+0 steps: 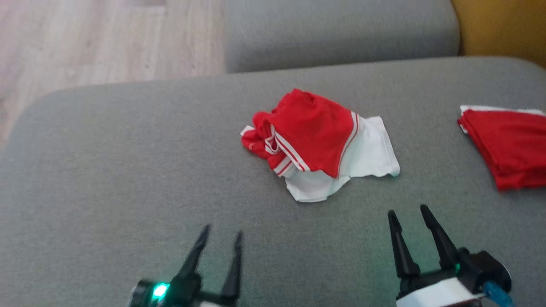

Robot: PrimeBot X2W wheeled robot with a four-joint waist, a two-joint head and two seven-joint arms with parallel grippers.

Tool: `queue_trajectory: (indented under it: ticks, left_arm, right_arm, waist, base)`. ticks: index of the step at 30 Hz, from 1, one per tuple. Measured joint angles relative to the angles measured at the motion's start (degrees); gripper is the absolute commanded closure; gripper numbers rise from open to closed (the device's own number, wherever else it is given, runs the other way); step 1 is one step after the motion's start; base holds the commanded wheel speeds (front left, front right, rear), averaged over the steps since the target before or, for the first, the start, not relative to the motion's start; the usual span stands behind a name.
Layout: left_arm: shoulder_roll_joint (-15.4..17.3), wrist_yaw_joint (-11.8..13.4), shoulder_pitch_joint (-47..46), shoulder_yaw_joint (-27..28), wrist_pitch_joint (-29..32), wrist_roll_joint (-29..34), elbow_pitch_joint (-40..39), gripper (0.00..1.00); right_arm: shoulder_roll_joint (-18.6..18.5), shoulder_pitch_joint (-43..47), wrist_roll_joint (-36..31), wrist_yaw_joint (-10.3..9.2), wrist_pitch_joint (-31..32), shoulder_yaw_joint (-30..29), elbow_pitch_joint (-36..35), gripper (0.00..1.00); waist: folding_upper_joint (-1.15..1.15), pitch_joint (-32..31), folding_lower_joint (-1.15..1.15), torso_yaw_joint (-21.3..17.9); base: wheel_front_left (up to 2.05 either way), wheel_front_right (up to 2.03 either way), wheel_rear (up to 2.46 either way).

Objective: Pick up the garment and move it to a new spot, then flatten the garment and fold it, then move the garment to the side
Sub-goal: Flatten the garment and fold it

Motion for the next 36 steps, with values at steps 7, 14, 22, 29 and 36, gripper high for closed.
queue_trajectory:
  ticks: [7, 14, 22, 29, 36]
  left_arm:
    - [-0.35, -4.95, -14.24, -9.67, 0.01, -9.22, 11.13, 0.00]
    - [-0.51, -6.43, -27.64, -18.29, 3.38, -18.69, 20.45, 0.00]
    - [-0.63, -7.10, -36.26, -20.98, 2.58, -27.63, 27.33, 0.00]
    - [-0.71, -6.67, -39.04, -20.26, 1.18, -31.48, 31.59, 0.00]
    - [-0.73, -8.29, -41.11, -20.18, 0.16, -31.39, 31.88, 1.00]
  right_arm:
    - [-0.47, -4.04, 0.11, 0.00, 0.00, 1.04, -0.52, 0.00]
    - [-1.42, -6.01, 0.37, 0.00, 0.00, 1.49, -1.04, 0.00]
    - [-1.42, -8.14, 0.80, 0.00, 0.00, 1.71, -1.49, 0.00]
    - [-1.41, -8.15, 0.80, 0.00, 0.00, 1.75, -1.49, 0.00]
    - [-1.41, -8.12, 0.80, 0.00, 0.00, 2.86, -1.36, 0.00]
  waist:
    - [0.00, 4.78, 0.01, -2.73]
    - [0.00, 8.68, 0.01, -7.06]
    - [0.00, 11.76, 0.00, -12.92]
    - [0.00, 12.26, 0.00, -16.07]
    - [0.00, 11.18, -0.01, -17.61]
  base:
    - [0.00, 0.00, 0.00]
    - [0.00, 0.00, 0.00]
    - [0.00, 0.00, 0.00]
    - [0.00, 0.00, 0.00]
    - [0.00, 0.00, 0.00]
